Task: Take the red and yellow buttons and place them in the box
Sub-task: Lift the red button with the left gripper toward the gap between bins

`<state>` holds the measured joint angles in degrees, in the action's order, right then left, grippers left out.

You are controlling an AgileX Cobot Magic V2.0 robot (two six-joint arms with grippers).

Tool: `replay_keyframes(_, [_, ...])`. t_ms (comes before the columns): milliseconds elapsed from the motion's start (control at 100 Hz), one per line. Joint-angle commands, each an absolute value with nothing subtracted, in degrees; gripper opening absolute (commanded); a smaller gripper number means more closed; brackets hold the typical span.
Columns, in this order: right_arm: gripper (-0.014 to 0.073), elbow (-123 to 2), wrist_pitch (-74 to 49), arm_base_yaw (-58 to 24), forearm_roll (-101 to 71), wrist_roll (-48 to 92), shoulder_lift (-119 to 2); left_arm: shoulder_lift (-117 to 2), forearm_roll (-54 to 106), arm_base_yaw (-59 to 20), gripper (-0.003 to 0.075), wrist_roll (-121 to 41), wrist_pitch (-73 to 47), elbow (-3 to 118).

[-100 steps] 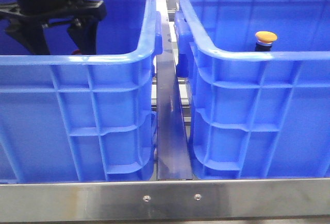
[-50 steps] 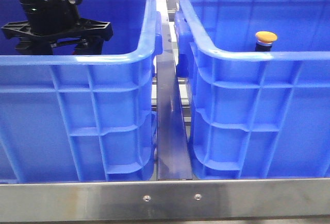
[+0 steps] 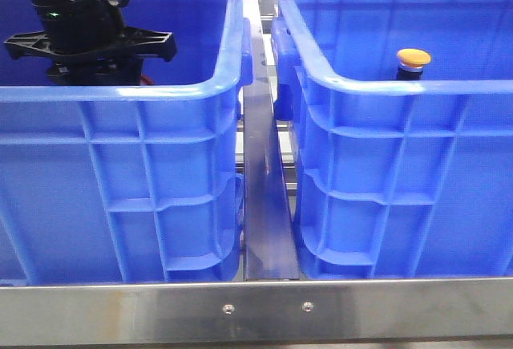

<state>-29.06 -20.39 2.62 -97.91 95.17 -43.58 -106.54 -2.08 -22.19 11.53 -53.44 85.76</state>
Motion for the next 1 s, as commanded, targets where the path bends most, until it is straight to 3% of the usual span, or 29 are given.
replay_keyframes(0, [0.0591,-30.46,-21.58,2.80,-99.39,95.81,-43.29,-102.14,-1.61,-22.17,0.0071,12.08,-50.53,87.65])
replay_keyframes(420, [0.0591,-30.46,-21.64,2.80,-99.39,95.81,-43.29,-88.71,0.00,-24.52,0.0071,9.90,-42.72,83.90])
replay_keyframes(780, [0.0591,-30.46,-21.85,2.80,-99.39,95.81,-43.29,-80.88,22.03,-26.27,0.0071,-12.23,-41.09,78.15])
replay_keyframes(990, [0.0591,-30.46,-22.13,2.80,-99.39,95.81,-43.29,-80.16,32.80,-30.06,0.0071,-28.18,-46.19,77.90])
